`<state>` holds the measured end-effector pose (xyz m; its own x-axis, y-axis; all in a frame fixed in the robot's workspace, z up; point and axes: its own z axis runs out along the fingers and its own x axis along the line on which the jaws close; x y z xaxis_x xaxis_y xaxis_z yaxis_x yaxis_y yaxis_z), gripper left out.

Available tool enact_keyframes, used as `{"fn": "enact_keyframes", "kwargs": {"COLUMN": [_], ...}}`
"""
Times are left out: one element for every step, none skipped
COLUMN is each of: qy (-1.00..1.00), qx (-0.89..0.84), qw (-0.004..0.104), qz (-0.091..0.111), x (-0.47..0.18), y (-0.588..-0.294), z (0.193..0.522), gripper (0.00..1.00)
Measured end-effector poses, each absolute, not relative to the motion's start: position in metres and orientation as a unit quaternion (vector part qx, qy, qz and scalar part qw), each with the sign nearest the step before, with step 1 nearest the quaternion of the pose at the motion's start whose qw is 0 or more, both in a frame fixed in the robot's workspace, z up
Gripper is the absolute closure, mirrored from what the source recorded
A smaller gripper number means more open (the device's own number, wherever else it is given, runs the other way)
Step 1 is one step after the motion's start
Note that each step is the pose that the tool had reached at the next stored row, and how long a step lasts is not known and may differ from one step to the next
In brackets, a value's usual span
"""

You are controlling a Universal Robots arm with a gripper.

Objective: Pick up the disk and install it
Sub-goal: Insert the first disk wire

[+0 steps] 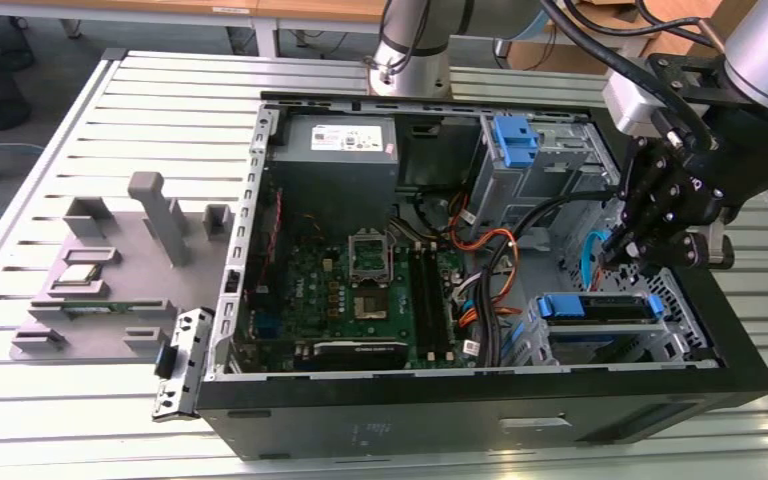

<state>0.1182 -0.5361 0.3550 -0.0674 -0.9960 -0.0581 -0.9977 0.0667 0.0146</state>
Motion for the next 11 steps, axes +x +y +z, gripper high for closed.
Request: {"fn": "enact_keyframes", "kwargs": {"qy": [0.730, 0.730, 0.730, 0.730, 0.730, 0.730, 0.730, 0.730, 0.730, 0.730, 0.730], "qx": [-0.683, -0.683, -0.683, -0.683, -0.683, -0.683, -0.683, -0.683, -0.683, -0.683, -0.683], "qw": [0.016, 0.016, 0.017, 0.017, 0.019, 0.019, 0.020, 0.020, 0.020, 0.020, 0.020], "qz": [0.025, 0.025, 0.025, 0.024, 0.023, 0.022, 0.022, 0.022, 0.022, 0.022, 0.022], "x": [0.1182, 0.1181, 0.1180, 0.1178, 0.1178, 0.1178, 0.1178, 0.1178, 0.1178, 0.1178, 0.1177], "y": [-0.5361, -0.5361, -0.5365, -0.5370, -0.5380, -0.5385, -0.5388, -0.5390, -0.5392, -0.5393, -0.5393], "z": [0.3550, 0.3550, 0.3549, 0.3549, 0.3549, 0.3549, 0.3549, 0.3549, 0.3548, 0.3549, 0.3549], "gripper": [0.84, 0.84, 0.84, 0.84, 0.84, 0.84, 0.84, 0.84, 0.84, 0.84, 0.84]}}
